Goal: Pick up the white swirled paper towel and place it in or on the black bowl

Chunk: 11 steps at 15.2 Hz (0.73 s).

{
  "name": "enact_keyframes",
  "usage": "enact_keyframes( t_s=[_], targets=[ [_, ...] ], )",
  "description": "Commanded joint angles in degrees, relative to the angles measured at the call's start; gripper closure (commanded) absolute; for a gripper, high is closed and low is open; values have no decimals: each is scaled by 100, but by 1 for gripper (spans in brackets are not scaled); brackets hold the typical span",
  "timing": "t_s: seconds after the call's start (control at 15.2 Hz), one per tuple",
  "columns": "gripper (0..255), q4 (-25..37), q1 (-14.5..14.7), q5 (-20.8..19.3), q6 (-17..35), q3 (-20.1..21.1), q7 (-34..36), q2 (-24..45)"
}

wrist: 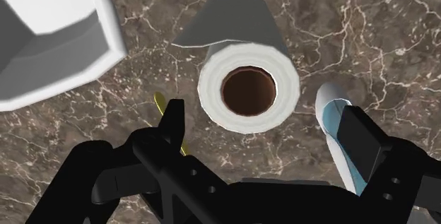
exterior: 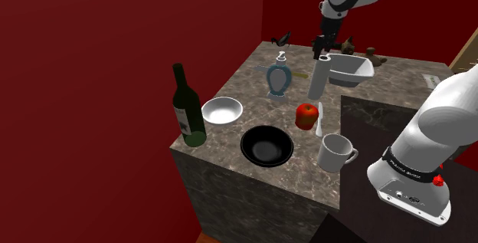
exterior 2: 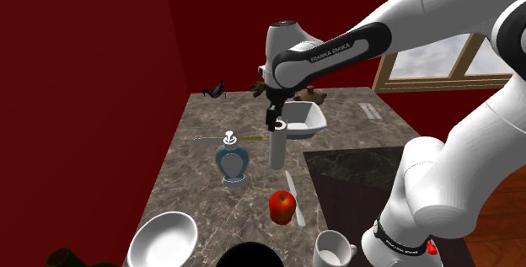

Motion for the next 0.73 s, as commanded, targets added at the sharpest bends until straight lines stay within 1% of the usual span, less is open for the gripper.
enact_keyframes(
  t_s=[0.0, 0.4, 0.66],
  targets=[
    [0, -15, -9, 22, 236, -79, -103, 181],
    [0, -221, -3, 61, 708, -139, -144, 451],
    [0, -221, -3, 61, 708, -139, -144, 451]
  ],
)
